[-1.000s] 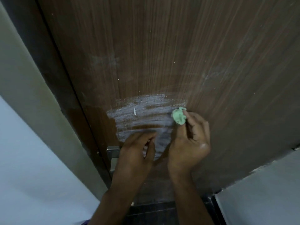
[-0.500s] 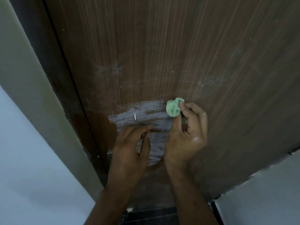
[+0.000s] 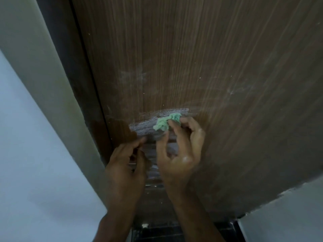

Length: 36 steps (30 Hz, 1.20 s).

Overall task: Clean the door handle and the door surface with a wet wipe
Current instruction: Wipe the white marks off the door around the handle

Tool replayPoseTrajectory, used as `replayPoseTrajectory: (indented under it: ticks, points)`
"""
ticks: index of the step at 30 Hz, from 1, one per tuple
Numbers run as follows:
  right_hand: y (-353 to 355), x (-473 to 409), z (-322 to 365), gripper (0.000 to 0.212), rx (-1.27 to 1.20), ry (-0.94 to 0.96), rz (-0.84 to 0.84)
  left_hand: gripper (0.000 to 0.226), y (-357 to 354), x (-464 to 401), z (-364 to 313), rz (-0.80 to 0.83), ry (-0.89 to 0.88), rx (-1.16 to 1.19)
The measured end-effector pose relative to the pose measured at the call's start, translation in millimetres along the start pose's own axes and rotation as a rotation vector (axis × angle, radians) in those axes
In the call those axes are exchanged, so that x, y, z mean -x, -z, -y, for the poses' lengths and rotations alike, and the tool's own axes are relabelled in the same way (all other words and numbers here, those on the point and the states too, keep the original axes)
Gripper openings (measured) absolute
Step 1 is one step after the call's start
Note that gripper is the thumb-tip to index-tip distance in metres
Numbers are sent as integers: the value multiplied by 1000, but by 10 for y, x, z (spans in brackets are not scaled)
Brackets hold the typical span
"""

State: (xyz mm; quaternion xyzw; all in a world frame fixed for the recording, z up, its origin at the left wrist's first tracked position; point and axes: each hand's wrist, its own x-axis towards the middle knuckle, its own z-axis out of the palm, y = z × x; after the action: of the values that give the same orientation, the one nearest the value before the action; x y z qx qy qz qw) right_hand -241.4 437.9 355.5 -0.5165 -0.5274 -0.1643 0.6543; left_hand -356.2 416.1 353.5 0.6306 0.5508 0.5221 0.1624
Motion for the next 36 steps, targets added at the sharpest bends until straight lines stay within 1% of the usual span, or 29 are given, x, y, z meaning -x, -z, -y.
replayPoseTrajectory:
  ticks: [1, 2, 5, 6, 7, 8, 9, 12, 13, 14, 15, 17, 19, 20, 21, 22, 23, 26, 27, 28, 29, 30, 32, 34, 35, 36]
  points:
    - [15, 18, -12, 20, -11, -1, 3, 33, 25, -7, 20, -9, 9, -6]
    - [34, 13, -52, 22, -21, -25, -31, 33, 47, -12, 40, -15, 17, 1]
    - [81, -119, -169, 21, -49, -170, -241, 35, 115, 16, 113, -24, 44, 63]
    - [62, -152, -162, 22, -67, -213, -291, 36, 136, 32, 136, -32, 55, 82]
    - [17, -157, -121, 22, -88, -217, -305, 37, 156, 49, 161, -44, 64, 91]
    - [-46, -139, -52, 21, -111, -173, -276, 38, 169, 64, 180, -57, 68, 87]
    - [-132, -86, 34, 19, -125, -95, -203, 38, 180, 74, 195, -71, 67, 77]
    - [-391, 168, 257, 19, -81, 236, 161, 37, 193, 77, 209, -95, 90, 57]
    - [-420, 204, 265, 21, -62, 315, 225, 38, 210, 76, 214, -103, 100, 59]
    - [-413, 190, 237, 23, -46, 340, 233, 38, 229, 72, 229, -115, 98, 60]
    - [-363, 136, 188, 27, -37, 316, 186, 39, 255, 67, 259, -124, 87, 56]
    - [-204, -52, 38, 31, -23, 190, -13, 44, 292, 59, 329, -131, 87, 46]
    - [-86, -227, -71, 27, -17, 66, -201, 46, 304, 73, 362, -130, 117, 44]
    - [-94, -246, -83, 25, -35, 31, -244, 46, 297, 81, 357, -130, 129, 45]
    - [-144, -223, -61, 23, -62, 18, -249, 45, 291, 89, 342, -131, 134, 44]
    - [-220, -153, -7, 21, -87, 35, -211, 43, 279, 89, 322, -133, 131, 42]
    - [-304, -61, 53, 20, -98, 84, -133, 39, 266, 86, 301, -134, 120, 38]
    - [-501, 245, 209, 25, -73, 333, 246, 37, 221, 65, 254, -130, 105, 8]
    - [-513, 285, 233, 28, -56, 396, 333, 39, 212, 61, 243, -131, 116, 2]
    - [-492, 262, 227, 29, -38, 431, 367, 41, 211, 60, 239, -132, 128, 1]
    - [-452, 200, 207, 29, -27, 434, 344, 41, 212, 61, 239, -136, 130, 2]
    - [-398, 115, 168, 28, -27, 398, 274, 41, 214, 63, 245, -142, 124, 3]
    - [-248, -138, 45, 25, -100, 220, 33, 43, 212, 73, 260, -149, 118, 6]
    - [-119, -394, -47, 23, -130, 107, -161, 43, 198, 88, 263, -153, 127, 15]
    - [-108, -439, -54, 22, -95, 105, -202, 43, 192, 93, 259, -157, 132, 17]
    - [-134, -419, -36, 21, -70, 121, -204, 44, 184, 94, 254, -160, 135, 18]
